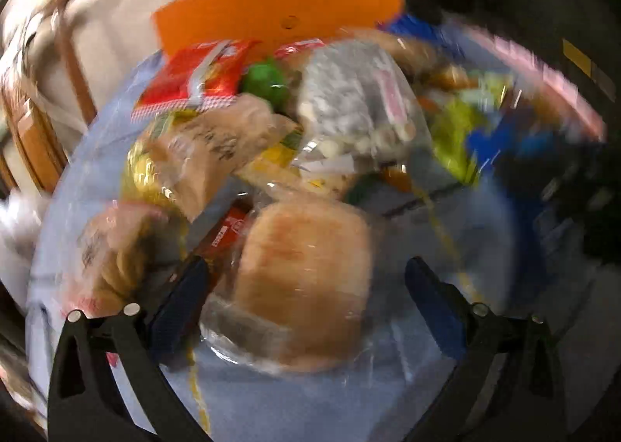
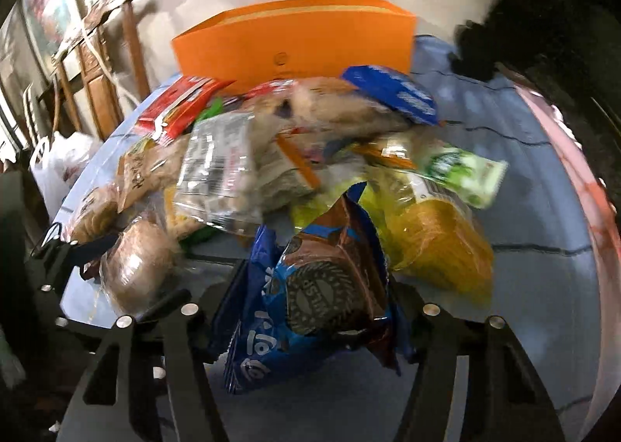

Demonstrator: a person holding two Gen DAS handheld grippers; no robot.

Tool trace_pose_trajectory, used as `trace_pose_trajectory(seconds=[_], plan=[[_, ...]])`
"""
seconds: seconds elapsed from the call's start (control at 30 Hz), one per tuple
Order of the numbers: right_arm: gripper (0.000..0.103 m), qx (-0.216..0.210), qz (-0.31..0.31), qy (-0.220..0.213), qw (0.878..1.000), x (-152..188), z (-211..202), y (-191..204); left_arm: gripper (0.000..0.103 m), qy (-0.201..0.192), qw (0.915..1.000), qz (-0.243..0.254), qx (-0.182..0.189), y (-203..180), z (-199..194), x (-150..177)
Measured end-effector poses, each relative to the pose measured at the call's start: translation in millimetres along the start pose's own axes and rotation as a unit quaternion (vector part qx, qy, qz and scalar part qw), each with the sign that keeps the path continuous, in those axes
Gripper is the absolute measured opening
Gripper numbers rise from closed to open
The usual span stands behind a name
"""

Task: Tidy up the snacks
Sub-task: 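Grasp the round bread roll with the left tool while the right tool grasps the blue snack bag, then carry the bread roll and blue bag over the orange box and release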

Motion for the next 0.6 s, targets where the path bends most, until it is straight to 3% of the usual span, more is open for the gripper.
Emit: trace_pose_trajectory(seconds=[0.07,0.1,0.27,0.6], plan=[[0.064,0.008,-0.006,-0.007,1.0,2,-14,-10,0.064,-0.015,0.9998,0.009,0.013,-6,-3,-3],[0.064,0.008,-0.002,-0.007,1.0,2,-17,-14,0.06,-0.005,0.9993,-0.013,0.033,-7,-2,-4],[0.064,0.011,0.022,-0.015,1.0,-1,-27,-24,0.054,0.007,0.999,-0.029,0.032,-8,-9,-7],[0.064,0.004,0.04,-0.084,0.996,-45,-77,-22,0.053,-0.052,0.996,-0.066,0.029,23,-76,-59]])
Point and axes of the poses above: each gripper's, at about its wrist camera, not at the fingertips, and z roughly the way its jaws point, y to its left, x to its underside, the point moved 7 cm from there along z, roughly the way its jaws point, and after that the axes turned 3 degrees about -y, right-handed, at the moved point
